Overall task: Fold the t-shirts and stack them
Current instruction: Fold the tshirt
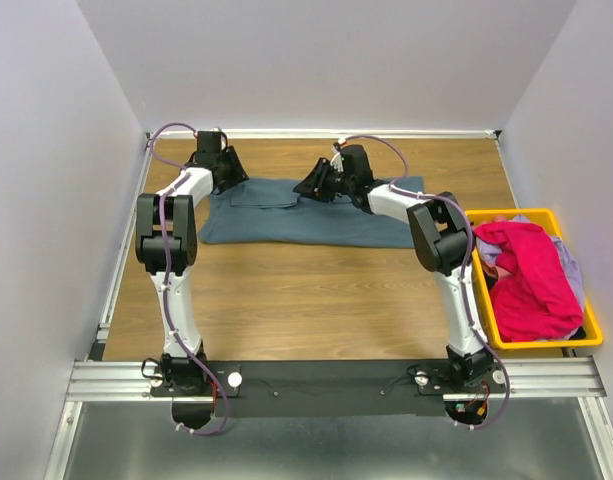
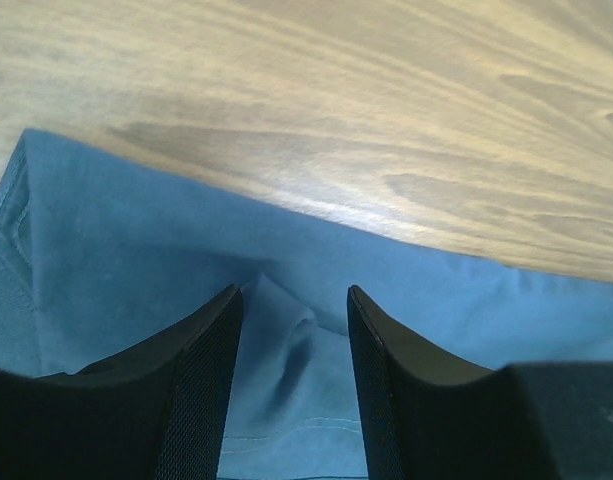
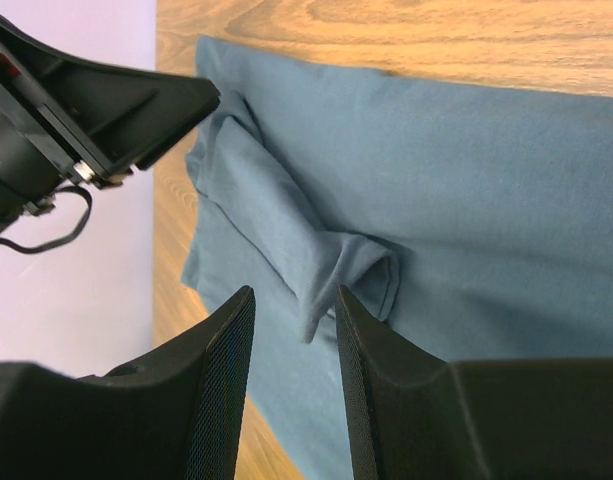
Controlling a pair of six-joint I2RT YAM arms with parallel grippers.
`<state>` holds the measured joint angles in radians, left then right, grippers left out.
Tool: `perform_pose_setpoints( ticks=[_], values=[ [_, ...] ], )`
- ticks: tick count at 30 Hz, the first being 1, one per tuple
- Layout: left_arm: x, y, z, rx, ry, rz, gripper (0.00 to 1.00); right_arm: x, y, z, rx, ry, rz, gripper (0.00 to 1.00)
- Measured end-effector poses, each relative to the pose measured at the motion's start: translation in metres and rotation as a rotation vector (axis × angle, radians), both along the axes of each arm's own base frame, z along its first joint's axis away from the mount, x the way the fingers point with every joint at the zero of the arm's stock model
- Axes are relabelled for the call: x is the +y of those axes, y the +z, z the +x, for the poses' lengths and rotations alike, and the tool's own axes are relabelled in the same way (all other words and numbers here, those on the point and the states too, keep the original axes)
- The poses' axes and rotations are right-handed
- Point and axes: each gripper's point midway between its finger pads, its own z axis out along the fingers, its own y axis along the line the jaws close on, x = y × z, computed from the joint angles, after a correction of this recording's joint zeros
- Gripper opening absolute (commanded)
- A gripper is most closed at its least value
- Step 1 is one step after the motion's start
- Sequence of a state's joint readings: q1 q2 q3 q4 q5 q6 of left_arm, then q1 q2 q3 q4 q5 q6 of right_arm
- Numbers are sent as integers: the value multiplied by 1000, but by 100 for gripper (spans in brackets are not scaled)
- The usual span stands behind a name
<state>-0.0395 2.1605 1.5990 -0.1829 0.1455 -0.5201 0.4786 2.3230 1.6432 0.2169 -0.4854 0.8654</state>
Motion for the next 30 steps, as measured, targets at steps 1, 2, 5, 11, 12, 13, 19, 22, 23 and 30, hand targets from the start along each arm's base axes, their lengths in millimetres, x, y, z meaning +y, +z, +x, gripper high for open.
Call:
perform_pose_setpoints(
  ticks=[1, 2, 5, 11, 12, 13, 19, 22, 23, 30],
  values=[
    [1, -3, -2, 11, 2, 6, 55, 0, -1, 1, 3, -1, 1, 46],
    [2, -5, -3, 18, 4, 11, 55, 1, -3, 1, 7, -2, 2, 46],
    [5, -11, -7, 41, 4, 29, 54, 2, -8, 1, 21, -5, 4, 45],
    [6, -13, -9, 49, 0, 40, 49, 8, -17, -3, 41, 1, 4, 44],
    [6, -13, -9, 49, 0, 40, 48, 8, -17, -4, 43, 2, 5, 43],
    [6, -13, -9, 49, 0, 42, 47, 9, -17, -4, 46, 2, 5, 41],
    [6, -13, -9, 49, -1, 43, 27, 10, -15, -3, 48, -2, 12, 24],
    [6, -13, -9, 49, -2, 45, 9, 10, -15, -3, 48, -4, 13, 10],
    [6, -14, -9, 51, 1, 42, 5, 10, -15, -3, 47, -4, 13, 7],
    [8, -17, -8, 58, 22, 44, 0, 2, -35, -9, 62, -33, -11, 1]
  ],
)
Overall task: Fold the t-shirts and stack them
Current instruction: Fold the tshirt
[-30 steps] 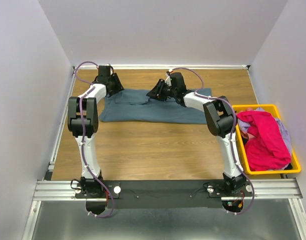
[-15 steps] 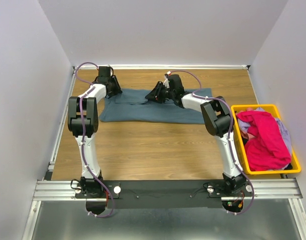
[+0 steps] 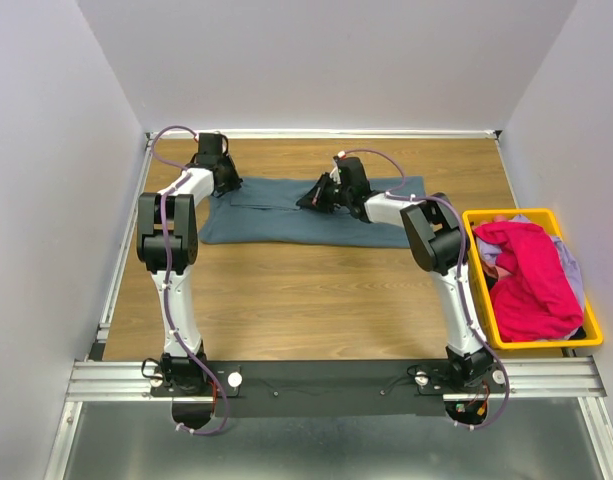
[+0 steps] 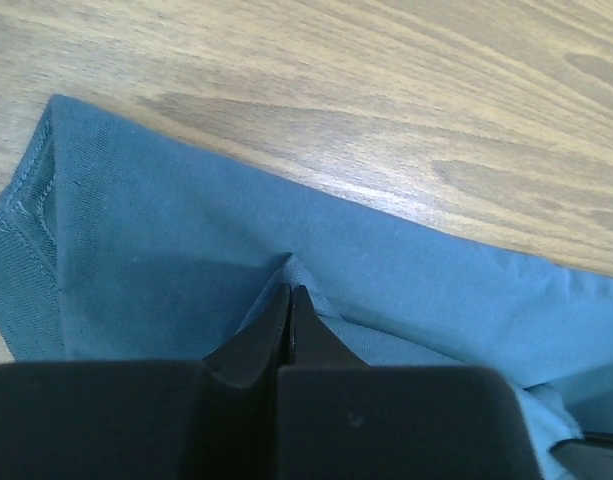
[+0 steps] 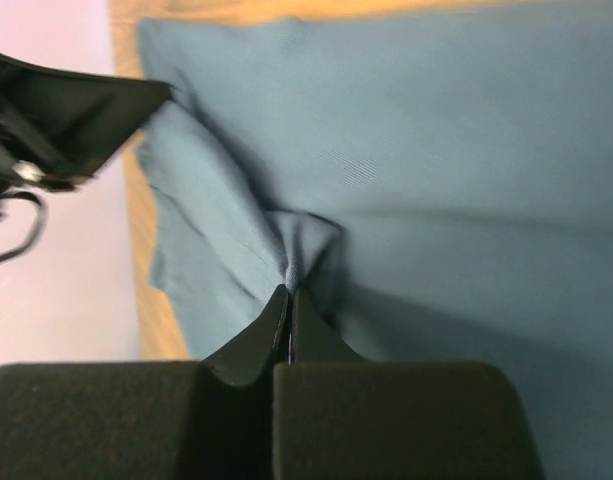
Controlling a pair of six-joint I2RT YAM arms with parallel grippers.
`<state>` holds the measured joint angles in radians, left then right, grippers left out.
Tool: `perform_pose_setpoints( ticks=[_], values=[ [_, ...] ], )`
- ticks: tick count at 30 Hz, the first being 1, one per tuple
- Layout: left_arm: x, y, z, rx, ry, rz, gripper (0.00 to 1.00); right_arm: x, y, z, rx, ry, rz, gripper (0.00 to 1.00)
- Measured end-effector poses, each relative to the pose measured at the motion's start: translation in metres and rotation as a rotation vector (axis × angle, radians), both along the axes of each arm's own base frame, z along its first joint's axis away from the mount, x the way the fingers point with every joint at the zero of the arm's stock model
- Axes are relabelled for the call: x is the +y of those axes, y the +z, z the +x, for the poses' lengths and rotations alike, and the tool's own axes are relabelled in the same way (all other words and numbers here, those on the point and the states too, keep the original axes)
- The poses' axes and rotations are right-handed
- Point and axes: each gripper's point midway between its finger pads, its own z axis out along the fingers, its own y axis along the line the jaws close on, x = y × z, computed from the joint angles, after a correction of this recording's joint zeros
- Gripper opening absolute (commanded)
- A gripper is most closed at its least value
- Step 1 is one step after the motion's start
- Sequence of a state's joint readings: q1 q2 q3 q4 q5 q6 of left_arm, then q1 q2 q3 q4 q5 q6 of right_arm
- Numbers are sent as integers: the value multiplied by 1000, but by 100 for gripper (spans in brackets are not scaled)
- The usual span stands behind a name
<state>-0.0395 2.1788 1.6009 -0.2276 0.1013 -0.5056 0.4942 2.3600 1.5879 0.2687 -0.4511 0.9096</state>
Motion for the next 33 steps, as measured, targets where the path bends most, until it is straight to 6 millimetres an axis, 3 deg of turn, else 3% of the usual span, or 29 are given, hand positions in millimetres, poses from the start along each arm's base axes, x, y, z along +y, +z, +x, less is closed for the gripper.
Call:
perform_pose_setpoints(
  ticks=[6, 9, 10, 11, 15, 17, 21, 28, 31, 33],
  values=[
    [1, 1, 1, 0, 30, -13, 3, -6, -14, -5, 14, -29, -15, 2],
    [0, 2, 3, -5, 36, -19, 13, -6, -11, -3, 0, -36, -11, 13],
    [0, 2, 4, -10, 35, -20, 17, -6, -10, -2, -4, -36, -12, 16],
    [0, 3, 5, -17, 34, -19, 32, -6, -10, -2, -7, -37, -12, 24],
    [2, 7, 10, -46, 28, -12, 64, -7, -9, 1, -21, -36, -26, 35],
    [4, 10, 13, -58, 26, -8, 72, -7, -6, 4, -34, -39, -35, 36],
    [5, 21, 10, -81, 26, -7, 72, -8, 9, 9, -76, -47, -49, 37],
    [5, 81, 3, -196, 25, -14, 41, -7, 47, 15, -163, -36, -39, 37],
    [-2, 102, 0, -245, 1, -27, 38, -4, 54, 15, -184, -20, -26, 37],
    [-9, 103, -3, -252, -13, -38, 38, -3, 55, 14, -187, -11, -20, 37]
  ],
)
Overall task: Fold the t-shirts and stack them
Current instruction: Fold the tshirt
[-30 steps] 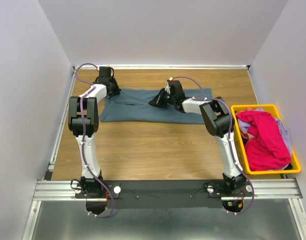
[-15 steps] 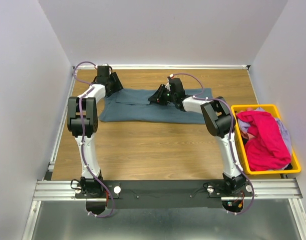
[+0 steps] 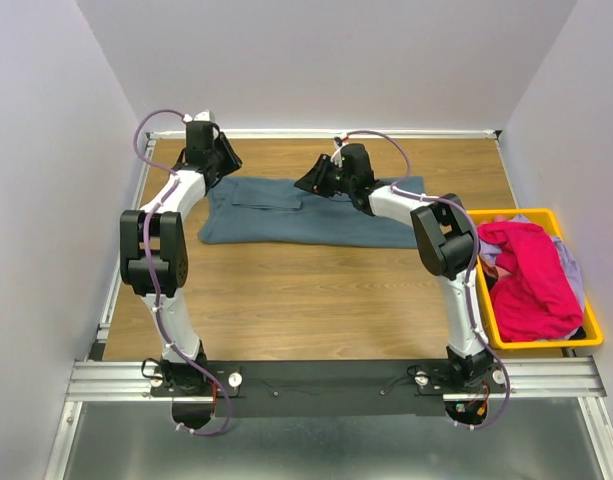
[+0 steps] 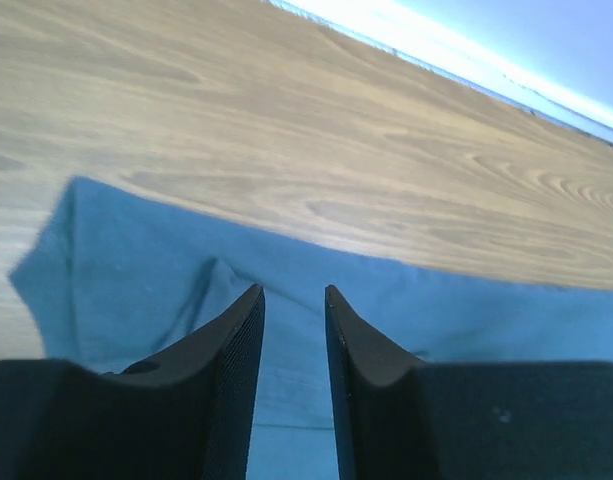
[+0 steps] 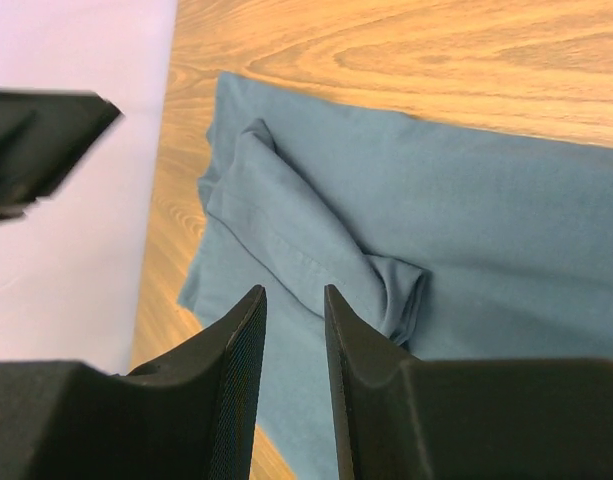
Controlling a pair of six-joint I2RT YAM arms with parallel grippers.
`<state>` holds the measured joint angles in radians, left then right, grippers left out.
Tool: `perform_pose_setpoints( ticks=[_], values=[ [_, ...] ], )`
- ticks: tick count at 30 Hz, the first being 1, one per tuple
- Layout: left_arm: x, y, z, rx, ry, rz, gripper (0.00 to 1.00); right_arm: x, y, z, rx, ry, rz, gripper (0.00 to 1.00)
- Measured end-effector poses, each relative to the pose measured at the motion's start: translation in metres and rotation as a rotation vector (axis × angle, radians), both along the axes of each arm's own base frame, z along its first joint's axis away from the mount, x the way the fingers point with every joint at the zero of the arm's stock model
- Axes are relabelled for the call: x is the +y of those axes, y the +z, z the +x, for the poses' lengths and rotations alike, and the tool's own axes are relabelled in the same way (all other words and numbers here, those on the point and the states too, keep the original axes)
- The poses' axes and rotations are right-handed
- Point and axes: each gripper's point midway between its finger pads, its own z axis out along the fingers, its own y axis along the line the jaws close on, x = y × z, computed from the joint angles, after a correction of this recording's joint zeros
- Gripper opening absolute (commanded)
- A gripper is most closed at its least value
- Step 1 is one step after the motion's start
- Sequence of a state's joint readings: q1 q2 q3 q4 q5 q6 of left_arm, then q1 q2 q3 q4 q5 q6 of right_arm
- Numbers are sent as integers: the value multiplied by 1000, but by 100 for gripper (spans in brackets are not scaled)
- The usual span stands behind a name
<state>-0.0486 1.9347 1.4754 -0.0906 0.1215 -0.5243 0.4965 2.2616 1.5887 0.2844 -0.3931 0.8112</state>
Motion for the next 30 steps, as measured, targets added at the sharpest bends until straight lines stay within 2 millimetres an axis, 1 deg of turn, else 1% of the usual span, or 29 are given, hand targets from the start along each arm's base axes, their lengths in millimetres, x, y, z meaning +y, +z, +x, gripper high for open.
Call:
perform_pose_setpoints(
  ticks=[1, 2, 3, 5, 8, 9, 10, 11, 12, 13, 14, 15, 16, 17, 18, 19, 20, 23, 24, 25, 26, 28, 30],
  values=[
    [-2, -3, -3, 7, -4, -3, 38, 0, 0, 0, -1, 3, 0, 37],
    [-4, -12, -10, 26, -8, -9, 45, 0, 0, 0, -7, 5, -5, 37],
    [-5, -17, -14, 39, -8, -12, 49, -1, -1, 0, -13, 9, -15, 37],
    [-8, -38, -39, 112, -1, -20, 55, -7, -7, -4, -22, 9, -63, 38],
    [-2, -53, -76, 174, 30, -11, 57, -24, -12, -13, -34, -1, -161, 41],
    [0, -53, -84, 181, 38, -8, 57, -35, -14, -18, -49, -9, -216, 41],
    [4, -49, -96, 180, 56, 4, 57, -45, -13, -23, -60, -17, -265, 41],
    [9, -43, -104, 169, 75, 18, 57, -50, -13, -26, -69, -19, -291, 42],
    [13, -36, -109, 153, 91, 28, 57, -62, -11, -32, -83, -33, -343, 42],
    [16, -33, -112, 142, 105, 38, 57, -76, -11, -41, -83, -44, -397, 42],
    [20, -27, -115, 127, 122, 51, 57, -83, -9, -45, -91, -53, -422, 42],
    [24, -24, -117, 115, 136, 59, 57, -94, -6, -51, -97, -71, -462, 42],
    [27, -24, -118, 113, 148, 67, 57, -107, -6, -54, -100, -92, -500, 42],
    [29, -25, -119, 113, 157, 73, 57, -115, -8, -59, -99, -103, -523, 42],
    [31, -30, -120, 125, 165, 80, 56, -129, -12, -67, -86, -122, -562, 42],
    [32, -37, -121, 141, 170, 86, 56, -137, -15, -71, -78, -133, -582, 42],
    [33, -43, -122, 154, 174, 90, 56, -152, -23, -78, -54, -153, -619, 42],
    [33, -64, -124, 205, 179, 97, 56, -182, -49, -94, 18, -177, -701, 42],
    [33, -68, -124, 216, 180, 98, 56, -188, -55, -99, 37, -179, -720, 42],
    [34, -75, -124, 234, 180, 101, 56, -198, -64, -104, 64, -185, -750, 42],
    [34, -82, -125, 251, 180, 103, 56, -204, -70, -109, 83, -188, -770, 42],
    [34, -93, -126, 278, 179, 107, 56, -211, -77, -115, 105, -189, -793, 42],
    [34, -107, -127, 311, 179, 110, 56, -213, -77, -117, 106, -188, -800, 42]
  ],
)
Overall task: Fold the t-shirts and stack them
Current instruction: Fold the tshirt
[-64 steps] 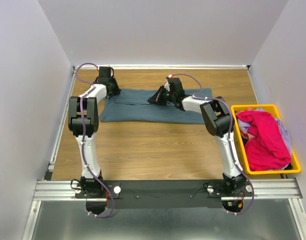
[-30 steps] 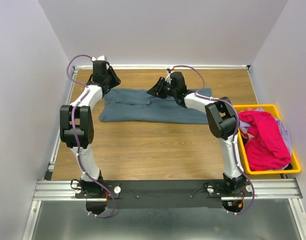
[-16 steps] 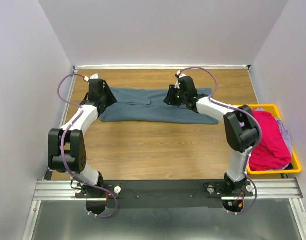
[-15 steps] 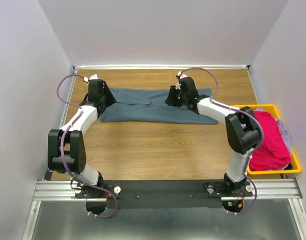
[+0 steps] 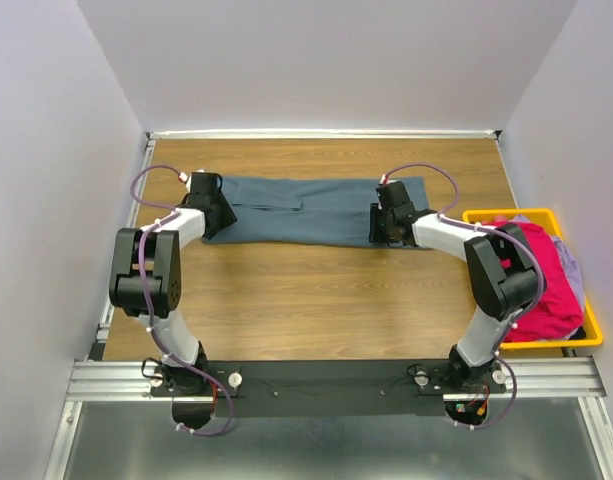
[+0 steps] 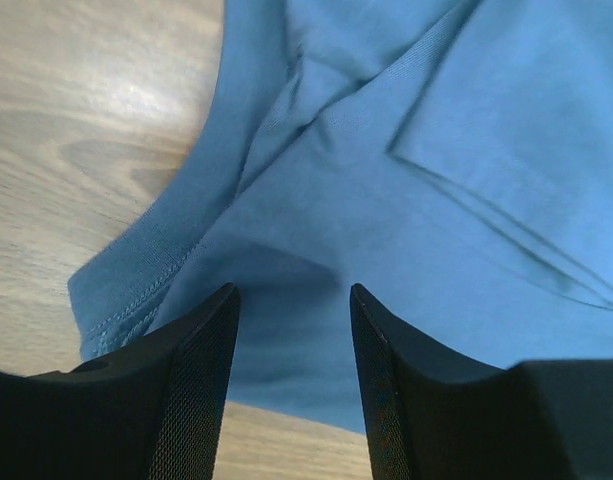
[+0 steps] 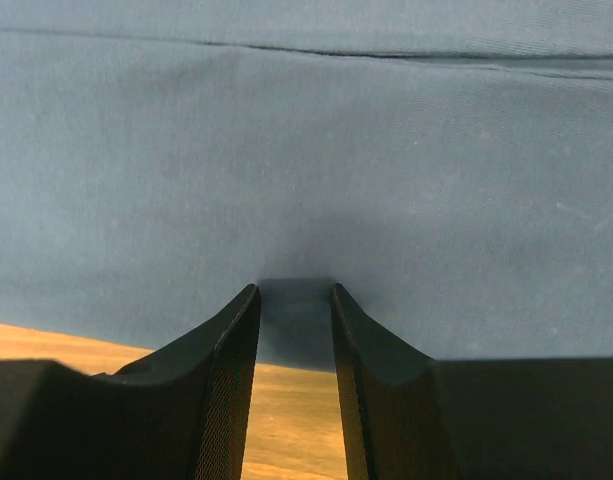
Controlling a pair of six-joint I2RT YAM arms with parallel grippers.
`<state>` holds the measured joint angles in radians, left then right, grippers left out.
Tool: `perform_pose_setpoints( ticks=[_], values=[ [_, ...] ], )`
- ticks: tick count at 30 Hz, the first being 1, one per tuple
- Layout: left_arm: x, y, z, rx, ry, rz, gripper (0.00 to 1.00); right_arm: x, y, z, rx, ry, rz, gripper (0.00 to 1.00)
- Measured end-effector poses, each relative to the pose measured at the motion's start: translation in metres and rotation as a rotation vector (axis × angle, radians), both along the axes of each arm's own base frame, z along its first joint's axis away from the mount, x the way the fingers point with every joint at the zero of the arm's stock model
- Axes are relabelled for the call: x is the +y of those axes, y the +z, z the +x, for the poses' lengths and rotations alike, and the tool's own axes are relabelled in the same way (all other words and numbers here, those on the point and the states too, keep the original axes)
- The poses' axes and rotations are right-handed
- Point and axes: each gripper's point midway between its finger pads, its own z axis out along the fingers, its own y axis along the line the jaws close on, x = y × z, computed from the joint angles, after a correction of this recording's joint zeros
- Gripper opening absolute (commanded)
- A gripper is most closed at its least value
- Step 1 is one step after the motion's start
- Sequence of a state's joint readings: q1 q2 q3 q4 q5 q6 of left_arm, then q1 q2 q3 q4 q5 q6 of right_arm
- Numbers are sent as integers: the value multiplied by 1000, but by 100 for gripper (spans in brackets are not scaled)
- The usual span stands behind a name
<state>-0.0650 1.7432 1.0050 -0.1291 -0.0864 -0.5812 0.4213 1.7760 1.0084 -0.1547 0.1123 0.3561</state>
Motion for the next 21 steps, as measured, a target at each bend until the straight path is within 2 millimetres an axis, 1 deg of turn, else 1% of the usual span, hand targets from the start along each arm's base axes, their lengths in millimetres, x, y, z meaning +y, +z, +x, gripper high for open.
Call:
perform_pose_setpoints(
  ticks=[2, 5, 8, 9, 11, 12, 13, 14, 15, 16, 17, 18, 21],
  values=[
    [0, -8, 1, 20, 0, 2, 56, -1, 0, -2, 3, 3, -2, 42],
    [-1, -7, 14, 14, 0, 2, 56, 0, -2, -10, 24, 20, 8, 42],
    [-1, -7, 33, 18, -10, 13, 56, 6, -2, -32, 77, 56, 54, 42],
    [-1, -6, 44, 14, -16, 20, 56, 9, -2, -38, 93, 67, 69, 42],
    [-1, -5, 62, 5, -24, 33, 56, 22, -2, -62, 139, 110, 91, 42],
    [0, -5, 69, 11, -28, 43, 56, 32, -2, -77, 169, 141, 105, 42],
    [1, -5, 77, 14, -31, 54, 56, 44, -2, -92, 194, 179, 110, 42],
    [1, -5, 83, 15, -33, 59, 56, 58, -2, -112, 232, 229, 117, 43],
    [2, -5, 93, 18, -35, 72, 56, 71, -2, -126, 256, 270, 124, 44],
    [3, -3, 101, 13, -39, 79, 56, 86, -1, -144, 285, 322, 130, 44],
    [3, -4, 112, 11, -45, 88, 57, 95, -1, -157, 310, 358, 129, 45],
    [2, -3, 124, 9, -53, 94, 57, 108, 0, -177, 346, 412, 121, 45],
    [1, 0, 146, -18, -75, 111, 59, 130, 2, -206, 403, 510, 105, 48]
  ],
)
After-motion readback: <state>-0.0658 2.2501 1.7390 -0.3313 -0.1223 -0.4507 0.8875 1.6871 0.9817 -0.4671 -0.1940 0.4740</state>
